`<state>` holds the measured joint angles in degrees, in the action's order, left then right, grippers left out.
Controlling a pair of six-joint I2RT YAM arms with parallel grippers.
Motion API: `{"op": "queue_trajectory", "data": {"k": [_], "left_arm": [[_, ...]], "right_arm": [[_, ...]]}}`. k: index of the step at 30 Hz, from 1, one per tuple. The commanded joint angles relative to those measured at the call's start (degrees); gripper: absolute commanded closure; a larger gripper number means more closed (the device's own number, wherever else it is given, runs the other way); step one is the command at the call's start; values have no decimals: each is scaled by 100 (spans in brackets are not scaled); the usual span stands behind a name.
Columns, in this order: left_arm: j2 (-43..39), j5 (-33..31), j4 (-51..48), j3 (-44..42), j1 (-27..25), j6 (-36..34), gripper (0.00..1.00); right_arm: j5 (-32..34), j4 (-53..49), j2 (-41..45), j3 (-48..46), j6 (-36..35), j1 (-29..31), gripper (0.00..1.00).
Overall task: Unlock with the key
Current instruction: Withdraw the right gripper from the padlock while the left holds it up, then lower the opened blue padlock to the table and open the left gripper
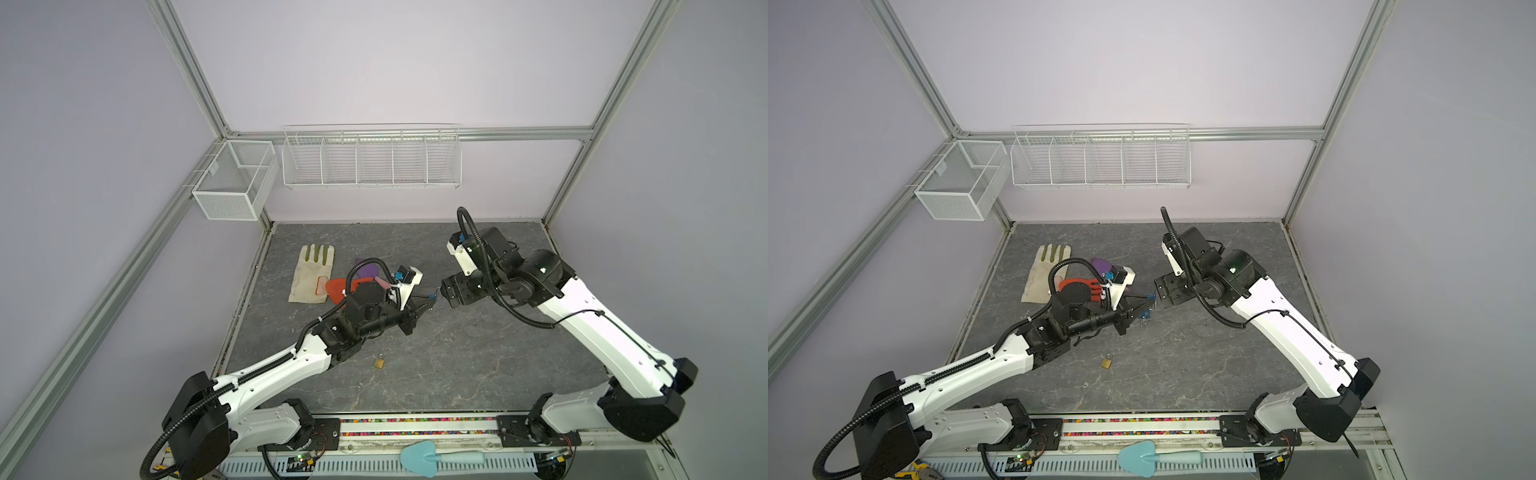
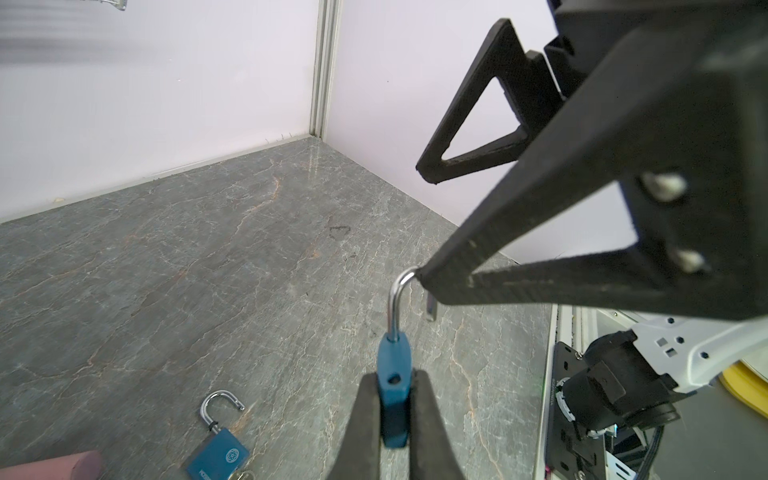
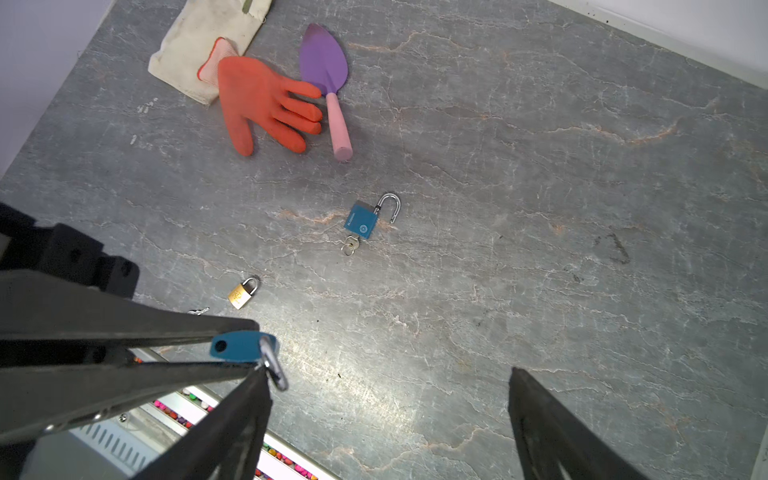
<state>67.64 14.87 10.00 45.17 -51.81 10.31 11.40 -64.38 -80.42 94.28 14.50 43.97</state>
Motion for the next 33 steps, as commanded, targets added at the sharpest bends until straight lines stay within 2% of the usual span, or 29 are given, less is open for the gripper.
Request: {"op": "queue_trajectory", "data": {"k": [1, 6, 11, 16, 21, 25, 29, 33], "left_arm": [[-36, 68, 125, 221, -31, -20, 100], [4, 75, 126, 249, -35, -19, 100], [121, 89, 192, 273, -31, 77, 100], [470, 24, 530, 286, -198, 584, 100], [1179, -167, 898, 389, -525, 1499, 100], [1842, -104, 1303, 398, -591, 2436, 100], [2601, -14, 1222, 654, -666, 3185, 100], [3268, -161, 1107, 940, -680, 3837, 100]], "right_arm": [[253, -8, 26, -120, -120, -22, 10], [298, -11, 122, -145, -119, -22, 10], [27, 89, 311, -129, -108, -64, 9], [-127, 167, 581, -382, 94, -521, 6], [-261, 487, 905, -1043, 492, -1199, 3], [-391, 768, 1102, -1622, 770, -1812, 0], [-814, 1277, 1263, -2299, 1071, -2270, 0], [-843, 1491, 1281, -2762, 1200, -2561, 1]]}}
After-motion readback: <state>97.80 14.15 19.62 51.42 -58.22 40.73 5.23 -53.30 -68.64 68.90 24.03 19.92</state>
